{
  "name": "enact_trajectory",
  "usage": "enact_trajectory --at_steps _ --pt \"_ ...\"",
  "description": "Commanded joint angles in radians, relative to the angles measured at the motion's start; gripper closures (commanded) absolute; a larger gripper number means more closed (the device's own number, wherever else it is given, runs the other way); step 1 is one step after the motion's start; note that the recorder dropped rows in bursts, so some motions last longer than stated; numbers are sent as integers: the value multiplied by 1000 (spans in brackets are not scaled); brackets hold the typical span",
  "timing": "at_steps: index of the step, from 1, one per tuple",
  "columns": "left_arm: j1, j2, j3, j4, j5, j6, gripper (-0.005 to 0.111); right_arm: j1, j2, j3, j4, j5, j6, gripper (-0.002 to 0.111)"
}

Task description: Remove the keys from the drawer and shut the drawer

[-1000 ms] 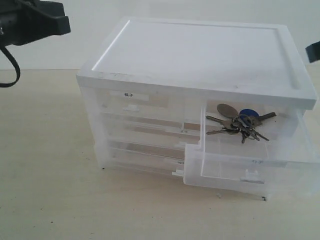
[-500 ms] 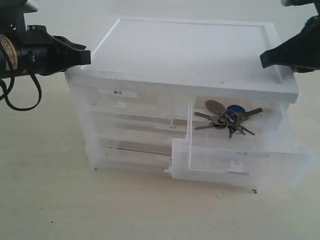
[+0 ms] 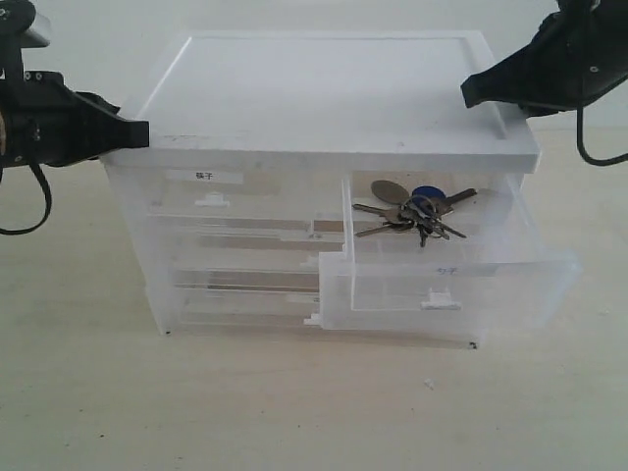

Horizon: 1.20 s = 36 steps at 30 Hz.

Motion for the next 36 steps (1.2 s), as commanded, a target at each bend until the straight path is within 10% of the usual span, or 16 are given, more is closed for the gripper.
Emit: enact_trajectory --at_steps 1,9,15,23,36 --pt "31 -28 5 38 -85 2 102 28 -40 -5 -25 17 -3 108" --pt "68 -157 52 49 -83 -3 102 28 -238 -5 -209 68 106 108" --pt "68 -223 80 47 -170 -16 102 150 -399 -5 89 212 -265 107" --pt "68 -229 89 100 -223 -42 102 436 -398 31 110 470 -420 62" --pt "68 -229 89 108 -223 -42 102 597 -301 168 -82 305 -437 65"
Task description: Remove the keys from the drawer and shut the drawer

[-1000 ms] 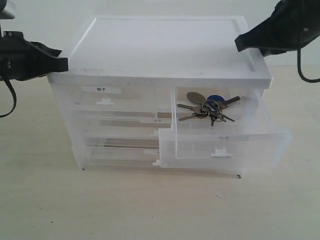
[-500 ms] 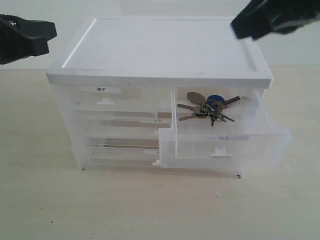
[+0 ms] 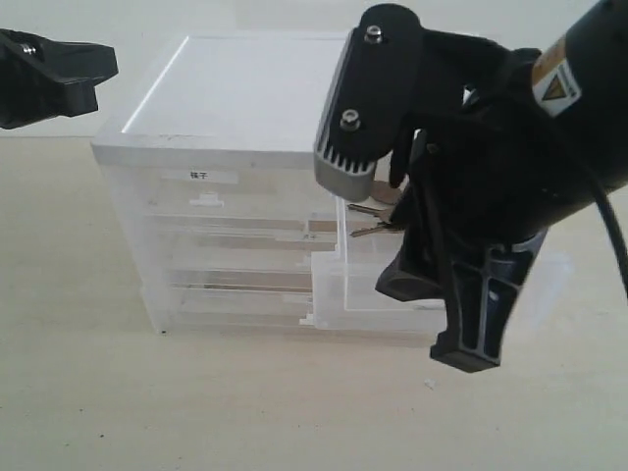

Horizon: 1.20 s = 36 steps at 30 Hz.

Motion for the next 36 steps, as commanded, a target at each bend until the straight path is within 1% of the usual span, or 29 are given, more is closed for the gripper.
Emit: enact_trajectory --at_steps 1,4,8,11,17,23,31,36 --pt "2 -6 6 5 -6 -7 102 4 61 5 -26 -29 -3 67" --pt "2 -6 6 5 -6 -7 102 4 125 5 -47 -86 17 77" --pt "2 -6 6 5 -6 -7 102 4 158 5 -51 -115 21 96" --pt "2 -6 6 5 -6 -7 102 4 163 5 -67 -122 21 109" --pt "2 -6 6 5 -25 -7 102 4 163 5 -40 -176 29 108" --pt "2 -6 6 5 -25 -7 102 7 163 5 -38 -78 9 108" --pt "2 9 6 5 -25 -7 102 97 163 5 -38 -66 -5 108" --pt "2 10 6 5 -25 -3 102 114 163 5 -38 -45 -2 108"
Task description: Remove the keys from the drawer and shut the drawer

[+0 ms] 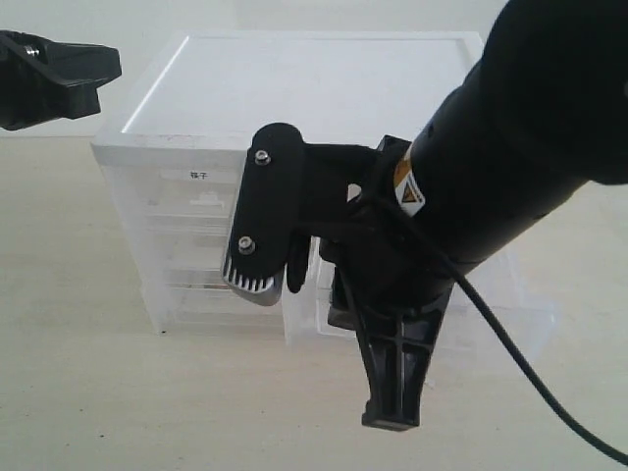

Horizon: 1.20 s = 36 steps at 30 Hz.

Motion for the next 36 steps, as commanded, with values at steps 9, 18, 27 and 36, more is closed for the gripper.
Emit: enact_trajectory --at_steps 9,18,27,36 --pt "2 4 6 2 -13 -3 102 9 -3 -77 -9 114 40 57" --pt "2 4 6 2 -13 -7 102 -1 -1 -152 -325 171 496 57" --pt "2 4 6 2 -13 -7 102 -134 41 -91 -325 82 521 57" --pt "2 4 6 2 -13 -7 102 -171 100 -90 -322 45 520 53"
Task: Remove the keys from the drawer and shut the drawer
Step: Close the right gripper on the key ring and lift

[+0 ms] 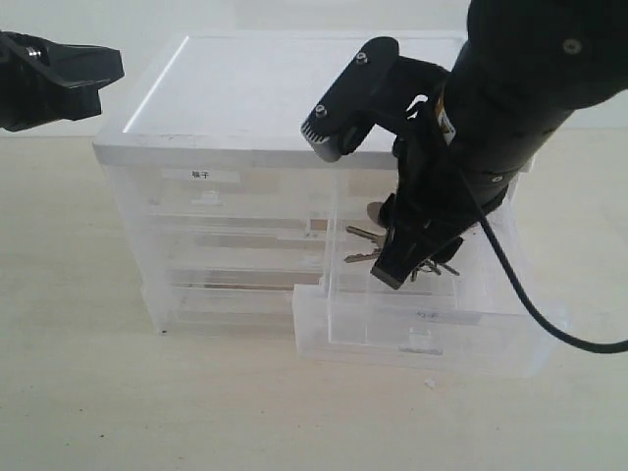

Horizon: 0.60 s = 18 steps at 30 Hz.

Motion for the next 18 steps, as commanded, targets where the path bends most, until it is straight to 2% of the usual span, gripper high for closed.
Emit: enact_trajectory --at_steps 1,4,13,16,18 --pt "2 0 6 -1 -5 -7 102 -12 20 0 -15 -34 2 50" --pt "2 0 6 -1 -5 -7 102 -12 36 0 -14 -49 2 45" --pt "2 0 6 -1 -9 -10 102 -12 82 0 -17 -66 10 45" --pt "2 0 6 -1 -9 -10 102 -12 98 0 -17 -66 12 54" --pt "2 0 6 -1 -9 -10 102 -12 107 0 -17 -64 12 71"
